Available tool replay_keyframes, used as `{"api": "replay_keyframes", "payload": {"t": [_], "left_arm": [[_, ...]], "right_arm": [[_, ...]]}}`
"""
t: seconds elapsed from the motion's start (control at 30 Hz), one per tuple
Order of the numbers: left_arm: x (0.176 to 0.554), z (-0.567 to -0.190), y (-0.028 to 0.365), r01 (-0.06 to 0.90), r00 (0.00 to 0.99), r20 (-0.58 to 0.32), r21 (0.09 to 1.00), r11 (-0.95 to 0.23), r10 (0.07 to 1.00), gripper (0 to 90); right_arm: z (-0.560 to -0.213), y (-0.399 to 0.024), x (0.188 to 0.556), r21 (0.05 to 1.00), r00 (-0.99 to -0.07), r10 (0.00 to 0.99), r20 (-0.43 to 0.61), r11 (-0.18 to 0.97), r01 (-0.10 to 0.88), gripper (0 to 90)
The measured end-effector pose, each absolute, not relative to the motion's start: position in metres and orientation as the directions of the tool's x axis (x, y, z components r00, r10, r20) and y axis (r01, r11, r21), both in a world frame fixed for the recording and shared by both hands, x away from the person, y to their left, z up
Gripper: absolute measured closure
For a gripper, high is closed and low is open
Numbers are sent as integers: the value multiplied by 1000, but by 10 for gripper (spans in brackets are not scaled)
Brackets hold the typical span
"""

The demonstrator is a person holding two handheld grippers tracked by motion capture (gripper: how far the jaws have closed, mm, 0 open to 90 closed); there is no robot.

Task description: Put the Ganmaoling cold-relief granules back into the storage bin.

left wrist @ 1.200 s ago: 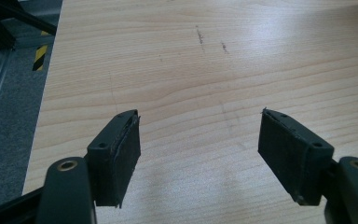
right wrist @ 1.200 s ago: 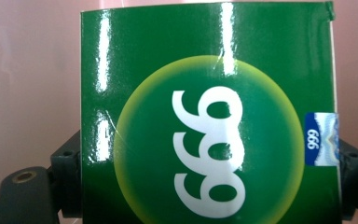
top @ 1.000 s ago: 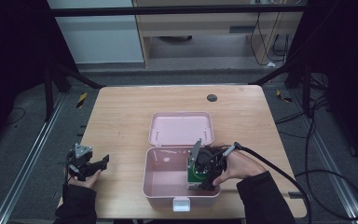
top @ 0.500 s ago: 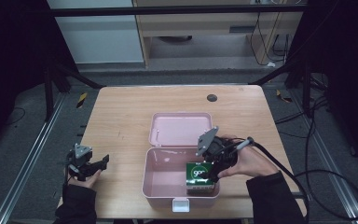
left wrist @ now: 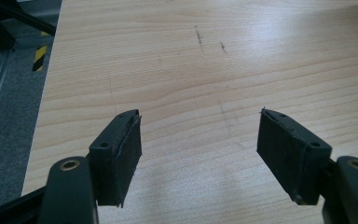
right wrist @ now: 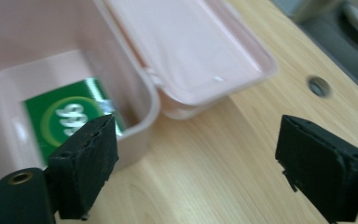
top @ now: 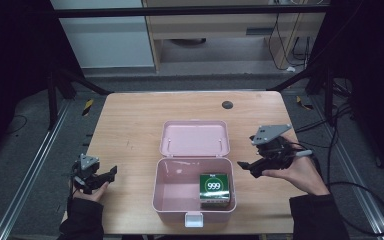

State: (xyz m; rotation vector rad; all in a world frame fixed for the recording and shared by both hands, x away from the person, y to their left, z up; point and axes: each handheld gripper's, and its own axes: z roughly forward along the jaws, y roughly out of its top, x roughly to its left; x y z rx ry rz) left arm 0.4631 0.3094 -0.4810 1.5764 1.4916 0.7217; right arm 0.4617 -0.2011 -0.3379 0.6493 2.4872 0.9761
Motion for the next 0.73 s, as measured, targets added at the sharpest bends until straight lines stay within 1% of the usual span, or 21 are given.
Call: {"api": "replay_keyframes", "payload": {"t": [0.17, 0.23, 0.37, 0.53, 0.73], "left_arm": [[463, -482, 309, 511, 133, -130, 859, 45, 983, 306], [463, -482, 309, 512, 135, -128, 858, 41, 982, 307], [463, -482, 310, 513, 134, -128, 858, 41, 983, 308], [464, -482, 310, 515, 135, -126, 856, 39, 983, 305], [465, -484, 310, 516, 135, -124, 856, 37, 983, 292]], "right_arm": [[-365, -225, 469, 747, -721, 677, -147, 554, 368, 108], [-378, -231, 472, 752, -683, 718, -135, 523, 401, 94], [-406, -239, 478, 744, -603, 785, -145, 488, 457, 83], [-435, -248, 481, 740, -544, 830, -126, 444, 505, 73], [-452, -263, 477, 743, -489, 865, -110, 399, 538, 72]]}}
